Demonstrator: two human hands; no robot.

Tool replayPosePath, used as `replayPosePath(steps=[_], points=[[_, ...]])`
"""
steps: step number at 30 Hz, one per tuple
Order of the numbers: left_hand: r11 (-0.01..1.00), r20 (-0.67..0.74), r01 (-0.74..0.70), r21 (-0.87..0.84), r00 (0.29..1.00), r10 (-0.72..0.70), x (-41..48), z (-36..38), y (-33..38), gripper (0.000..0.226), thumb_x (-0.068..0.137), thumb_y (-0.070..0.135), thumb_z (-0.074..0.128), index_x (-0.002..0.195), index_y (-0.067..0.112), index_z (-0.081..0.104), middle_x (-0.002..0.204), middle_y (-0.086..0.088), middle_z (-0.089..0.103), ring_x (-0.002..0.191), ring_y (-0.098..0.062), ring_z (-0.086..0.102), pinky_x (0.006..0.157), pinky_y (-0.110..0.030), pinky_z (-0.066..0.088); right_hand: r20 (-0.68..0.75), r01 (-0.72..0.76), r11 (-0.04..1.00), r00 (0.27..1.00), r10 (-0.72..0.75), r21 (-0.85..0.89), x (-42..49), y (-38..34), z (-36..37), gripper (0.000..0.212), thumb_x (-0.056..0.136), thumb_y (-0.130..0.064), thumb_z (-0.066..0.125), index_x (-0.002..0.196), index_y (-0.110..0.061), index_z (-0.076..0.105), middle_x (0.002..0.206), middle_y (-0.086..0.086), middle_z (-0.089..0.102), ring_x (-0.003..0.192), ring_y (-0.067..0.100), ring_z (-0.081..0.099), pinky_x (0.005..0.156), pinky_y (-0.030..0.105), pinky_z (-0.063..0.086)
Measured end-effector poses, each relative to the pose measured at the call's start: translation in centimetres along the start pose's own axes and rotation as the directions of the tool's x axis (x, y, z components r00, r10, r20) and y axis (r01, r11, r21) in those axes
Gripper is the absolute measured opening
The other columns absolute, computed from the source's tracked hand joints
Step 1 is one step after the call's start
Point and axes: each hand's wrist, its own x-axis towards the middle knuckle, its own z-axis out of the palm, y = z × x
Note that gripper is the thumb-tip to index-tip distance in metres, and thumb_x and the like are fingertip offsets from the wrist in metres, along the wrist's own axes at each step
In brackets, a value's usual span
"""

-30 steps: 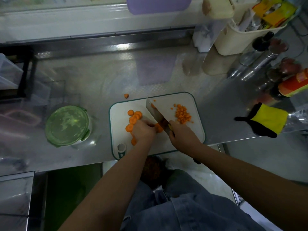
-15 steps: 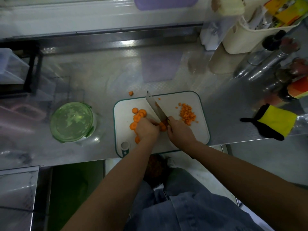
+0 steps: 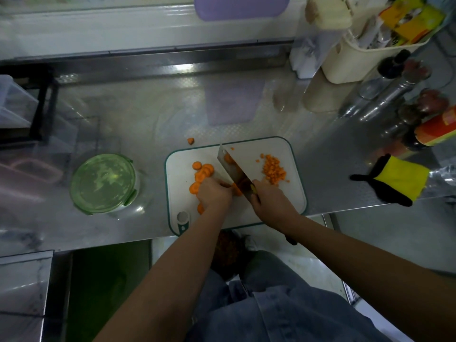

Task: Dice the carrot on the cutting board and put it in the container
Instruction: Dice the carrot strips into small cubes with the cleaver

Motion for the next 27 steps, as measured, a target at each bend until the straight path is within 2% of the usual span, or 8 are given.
replayPosePath(steps=[3, 5, 8, 11, 17, 22, 27], points=[[1.0, 0.001, -0.001, 0.004, 1.0, 0.001, 0.1, 0.0, -0.1, 0.023, 0.072, 0.035, 0.079, 0.072, 0.013, 0.074, 0.069, -0.004, 0.068, 0.065, -0.019, 0.06, 0.051, -0.024, 0.04, 0.006, -0.005, 1.0, 1.0, 0.005, -0.011, -0.2, -0.1, 0.0, 0.017, 0.093, -0.015, 0.044, 0.106, -0.007, 0.05, 0.09, 0.015, 0.059, 0.082, 0.033, 0.056, 0.068, 0.047, 0.048], [1.0, 0.008, -0.009, 0.005, 1.0, 0.009, 0.1, 0.0, 0.0, 0.02, 0.073, 0.033, 0.078, 0.071, 0.013, 0.075, 0.07, -0.005, 0.069, 0.065, -0.019, 0.061, 0.051, -0.024, 0.04, 0.005, -0.016, 1.0, 1.0, 0.016, -0.009, -0.1, -0.3, 0.3, 0.016, 0.094, -0.014, 0.043, 0.106, -0.006, 0.049, 0.089, 0.015, 0.059, 0.079, 0.031, 0.056, 0.065, 0.043, 0.046], [1.0, 0.011, -0.019, -0.001, 1.0, 0.019, 0.2, 0.0, -0.2, 0.017, 0.075, 0.03, 0.077, 0.073, 0.013, 0.075, 0.073, -0.006, 0.071, 0.067, -0.019, 0.063, 0.051, -0.024, 0.041, 0.004, -0.024, 0.999, 1.0, 0.024, -0.029, 0.1, -0.6, 0.9, 0.013, 0.094, -0.013, 0.043, 0.103, -0.004, 0.048, 0.088, 0.016, 0.059, 0.078, 0.032, 0.056, 0.059, 0.035, 0.036], [1.0, 0.008, -0.026, 0.013, 1.0, 0.026, 0.3, -0.1, -0.3, 0.017, 0.075, 0.03, 0.076, 0.075, 0.013, 0.076, 0.073, -0.006, 0.07, 0.068, -0.019, 0.063, 0.053, -0.023, 0.042, -0.027, -0.038, 0.999, 0.999, 0.038, -0.021, 0.3, -0.5, 1.4, 0.015, 0.095, -0.013, 0.043, 0.105, -0.004, 0.049, 0.087, 0.017, 0.06, 0.078, 0.033, 0.057, 0.058, 0.033, 0.033], [0.999, 0.018, -0.033, -0.007, 0.999, 0.034, 0.5, 0.0, -0.6, 0.014, 0.078, 0.028, 0.075, 0.077, 0.014, 0.075, 0.076, -0.006, 0.07, 0.073, -0.021, 0.065, 0.06, -0.027, 0.05, -0.087, -0.015, 0.996, 0.996, 0.023, 0.087, 0.3, -0.6, 0.9, 0.018, 0.094, -0.012, 0.046, 0.108, -0.001, 0.052, 0.079, 0.017, 0.06, 0.071, 0.033, 0.056, 0.057, 0.038, 0.04], [1.0, 0.011, -0.009, -0.016, 1.0, 0.009, 0.8, 0.1, -0.8, 0.016, 0.078, 0.028, 0.075, 0.078, 0.012, 0.074, 0.077, -0.006, 0.07, 0.072, -0.022, 0.064, 0.059, -0.028, 0.048, -0.039, 0.036, 0.999, 0.999, -0.035, 0.035, -0.5, -0.4, 0.1, 0.011, 0.093, -0.013, 0.046, 0.1, -0.006, 0.05, 0.081, 0.015, 0.058, 0.072, 0.031, 0.054, 0.06, 0.041, 0.042], [1.0, 0.01, -0.008, -0.011, 1.0, 0.008, 0.9, 0.2, -0.7, 0.012, 0.08, 0.026, 0.074, 0.081, 0.015, 0.076, 0.079, -0.006, 0.071, 0.073, -0.021, 0.063, 0.059, -0.027, 0.048, -0.008, 0.032, 0.999, 0.999, -0.032, -0.006, -0.9, -0.4, 0.0, 0.014, 0.093, -0.013, 0.046, 0.103, -0.004, 0.05, 0.082, 0.017, 0.058, 0.072, 0.033, 0.055, 0.06, 0.043, 0.044]])
